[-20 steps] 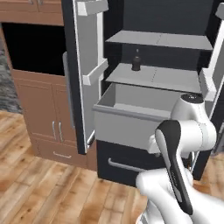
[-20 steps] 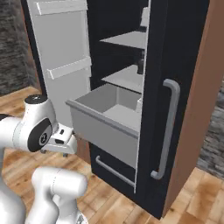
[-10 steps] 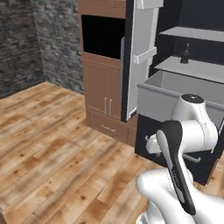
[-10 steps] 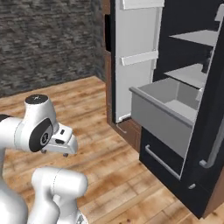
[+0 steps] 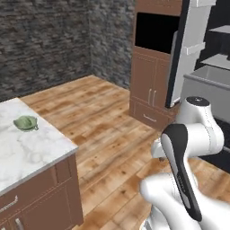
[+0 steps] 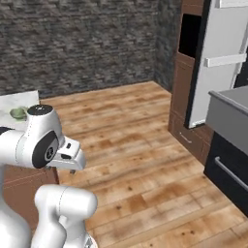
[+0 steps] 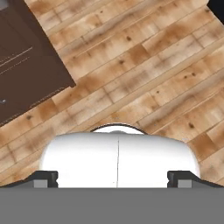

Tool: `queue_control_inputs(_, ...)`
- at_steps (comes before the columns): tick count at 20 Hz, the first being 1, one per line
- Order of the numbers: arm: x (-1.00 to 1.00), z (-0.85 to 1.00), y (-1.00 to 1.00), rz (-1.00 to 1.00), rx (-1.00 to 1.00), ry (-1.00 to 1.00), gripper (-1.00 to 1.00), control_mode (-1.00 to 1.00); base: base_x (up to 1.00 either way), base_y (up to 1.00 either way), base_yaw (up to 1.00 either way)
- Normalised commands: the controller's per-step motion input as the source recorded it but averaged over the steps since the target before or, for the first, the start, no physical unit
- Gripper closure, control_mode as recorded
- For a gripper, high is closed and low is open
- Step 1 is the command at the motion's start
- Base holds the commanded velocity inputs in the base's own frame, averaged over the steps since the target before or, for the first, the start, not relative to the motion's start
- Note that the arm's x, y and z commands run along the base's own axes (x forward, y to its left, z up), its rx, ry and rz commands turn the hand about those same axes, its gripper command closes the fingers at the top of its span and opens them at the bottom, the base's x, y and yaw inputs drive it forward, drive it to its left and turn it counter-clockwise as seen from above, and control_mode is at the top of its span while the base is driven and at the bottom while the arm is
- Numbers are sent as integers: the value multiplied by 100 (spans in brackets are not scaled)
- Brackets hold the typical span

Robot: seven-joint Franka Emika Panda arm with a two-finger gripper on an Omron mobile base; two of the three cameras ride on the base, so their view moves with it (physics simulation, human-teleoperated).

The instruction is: Place the squash and tomato inside the fridge drawer. Close the drawer after placing the vegetables.

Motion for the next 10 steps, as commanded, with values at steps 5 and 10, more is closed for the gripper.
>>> queue_control_inputs(5,0,0,0,0,0,0,-100,100,2,100,16)
queue_control_inputs(10,0,0,0,0,0,0,-100,100,25,90,23)
